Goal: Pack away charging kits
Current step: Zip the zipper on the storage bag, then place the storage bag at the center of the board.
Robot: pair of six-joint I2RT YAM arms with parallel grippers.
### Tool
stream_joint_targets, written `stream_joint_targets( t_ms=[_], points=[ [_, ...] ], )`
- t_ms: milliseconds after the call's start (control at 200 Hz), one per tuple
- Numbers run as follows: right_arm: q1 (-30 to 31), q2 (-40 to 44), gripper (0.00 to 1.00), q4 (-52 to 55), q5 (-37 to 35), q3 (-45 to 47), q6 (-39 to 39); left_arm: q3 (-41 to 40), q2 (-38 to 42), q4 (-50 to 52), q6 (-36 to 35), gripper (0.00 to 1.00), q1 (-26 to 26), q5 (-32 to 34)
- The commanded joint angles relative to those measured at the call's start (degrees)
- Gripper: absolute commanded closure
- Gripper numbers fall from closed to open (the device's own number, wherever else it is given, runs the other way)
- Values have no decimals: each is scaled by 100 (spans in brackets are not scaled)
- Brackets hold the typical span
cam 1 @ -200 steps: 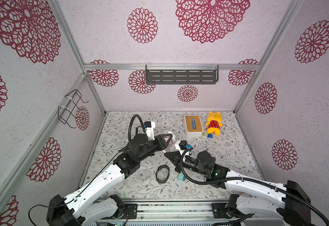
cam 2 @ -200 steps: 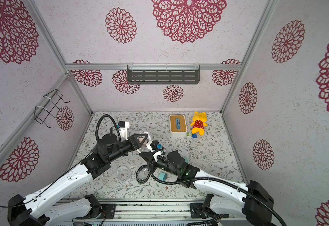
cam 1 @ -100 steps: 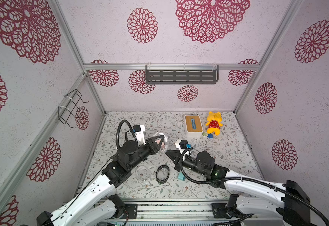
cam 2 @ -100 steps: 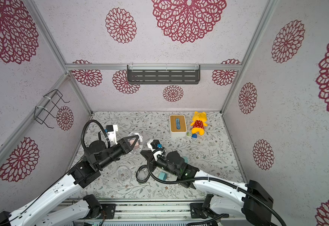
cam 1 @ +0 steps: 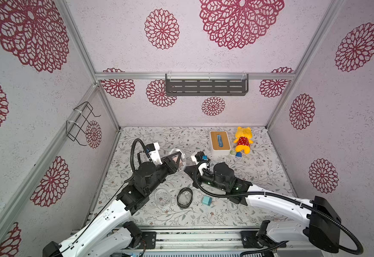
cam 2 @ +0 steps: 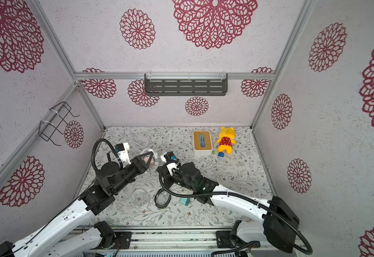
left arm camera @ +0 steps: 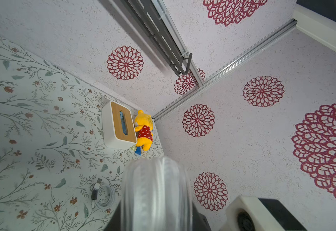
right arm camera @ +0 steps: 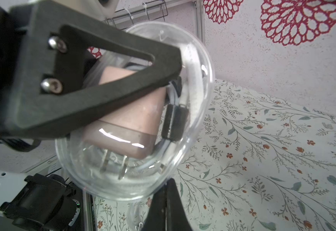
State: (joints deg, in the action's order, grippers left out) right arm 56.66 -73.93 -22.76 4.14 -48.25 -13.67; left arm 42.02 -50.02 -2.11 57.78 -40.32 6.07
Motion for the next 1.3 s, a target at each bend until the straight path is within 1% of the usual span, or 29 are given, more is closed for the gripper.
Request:
stream_joint_targets(
  t_ms=[0, 90, 180, 330, 475, 640, 770, 916, 1041, 1126, 1226, 1256, 1296],
  points=[
    [-535, -45, 100, -193, -661, -282, -83, -182, 202, 335, 113, 43, -33, -176],
    [-562, -108, 100, -111, -169, -219, 151, -324, 303, 374, 102, 35, 76, -44],
    [-564, -112, 100, -266, 137, 24, 196, -595, 311, 122, 197, 29, 291, -204],
    [-576, -347, 100, -280, 150, 120, 223, -1059, 177, -305, 539, 16, 825, -499],
    [-638, -1002, 100, -187, 53, -92, 280, -1472, 287, -197, 832, 8, 1313, -296],
    [-748, -2097, 100, -145, -2, -668, 150, -1659, 666, 344, 862, 5, 1715, -96],
    [-853, -2768, 100, -27, -298, -1236, -271, -1752, 1043, 748, 776, 5, 1911, -58],
    [-876, -3217, 100, 6, -269, -1651, -683, -1774, 1477, 1252, 674, 3, 2030, 83],
    [-893, -3582, 100, 340, -667, -2024, -988, -1781, 1796, 1520, 595, 3, 2132, 88],
    [-894, -3754, 100, 509, -652, -2195, -1166, -1793, 1956, 1660, 576, 2, 2167, 108],
    [-877, -3765, 73, 288, -296, -2143, -1281, -1813, 2057, 1718, 560, 0, 2201, 104],
    [-876, -3733, 67, 231, -214, -2112, -1308, -1815, 2066, 1731, 557, 0, 2201, 91],
    [-876, -3672, 62, 202, -167, -2070, -1330, -1785, 2054, 1785, 555, 1, 2208, 104]
  ],
)
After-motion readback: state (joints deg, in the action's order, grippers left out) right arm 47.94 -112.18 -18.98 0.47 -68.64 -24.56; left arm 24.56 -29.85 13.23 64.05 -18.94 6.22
